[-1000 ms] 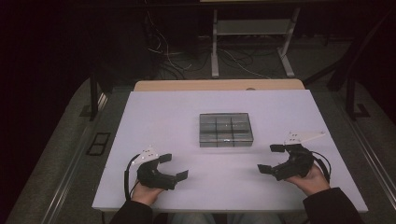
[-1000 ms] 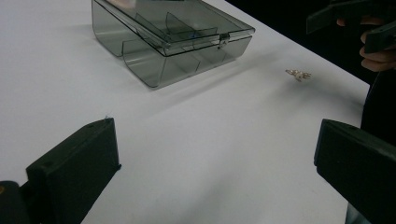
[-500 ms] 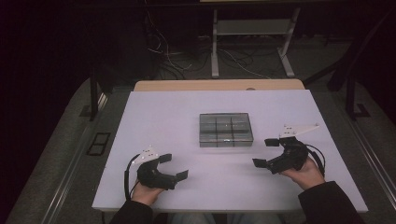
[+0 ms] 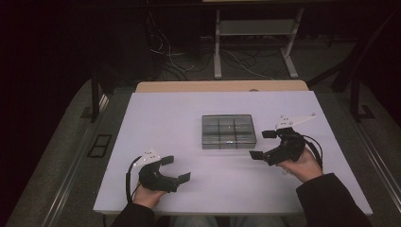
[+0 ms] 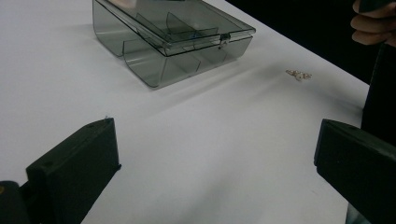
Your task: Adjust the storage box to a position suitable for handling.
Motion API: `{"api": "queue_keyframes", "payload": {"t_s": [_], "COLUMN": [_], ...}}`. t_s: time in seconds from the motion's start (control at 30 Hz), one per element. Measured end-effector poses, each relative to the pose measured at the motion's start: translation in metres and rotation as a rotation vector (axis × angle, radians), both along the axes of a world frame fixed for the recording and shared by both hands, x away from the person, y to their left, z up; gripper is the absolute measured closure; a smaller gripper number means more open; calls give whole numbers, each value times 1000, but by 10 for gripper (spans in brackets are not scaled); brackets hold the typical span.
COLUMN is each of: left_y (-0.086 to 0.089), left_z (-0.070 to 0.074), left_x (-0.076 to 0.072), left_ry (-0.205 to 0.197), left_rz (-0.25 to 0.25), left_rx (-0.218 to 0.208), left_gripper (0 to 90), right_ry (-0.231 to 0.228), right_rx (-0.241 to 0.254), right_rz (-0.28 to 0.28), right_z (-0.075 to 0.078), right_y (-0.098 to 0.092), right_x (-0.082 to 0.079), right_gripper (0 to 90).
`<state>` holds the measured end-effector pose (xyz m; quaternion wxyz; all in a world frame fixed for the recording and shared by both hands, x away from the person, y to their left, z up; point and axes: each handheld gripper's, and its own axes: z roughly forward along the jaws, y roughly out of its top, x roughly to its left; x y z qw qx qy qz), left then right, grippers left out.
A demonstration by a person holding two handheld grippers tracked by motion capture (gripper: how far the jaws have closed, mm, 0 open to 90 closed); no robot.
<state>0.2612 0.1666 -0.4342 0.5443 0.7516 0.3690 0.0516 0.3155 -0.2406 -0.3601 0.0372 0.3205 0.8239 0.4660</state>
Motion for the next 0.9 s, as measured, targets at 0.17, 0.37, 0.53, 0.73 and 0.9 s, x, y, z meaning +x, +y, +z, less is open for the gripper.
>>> {"api": "queue_keyframes", "payload": {"t_s": [0.17, 0.37, 0.53, 0.73, 0.9], "left_y": [0, 1, 1, 1, 1], "left_z": [0, 0, 0, 0, 0], "left_x": [0, 0, 0, 0, 0], "left_ry": [0, 1, -2, 2, 5], "left_rz": [0, 0, -1, -4, -4], "left_rx": [-2, -4, -3, -7, -10], "left_gripper": [0, 0, 0, 0, 0], "right_ry": [-4, -10, -13, -4, -4], "right_rx": [-1, -5, -15, -19, -8], "right_rz": [7, 7, 9, 20, 21], "right_z": [6, 12, 15, 22, 28], "right_y": [7, 13, 18, 24, 27], "right_x": [12, 23, 30, 43, 55], "right_gripper": [4, 5, 4, 5, 5]}}
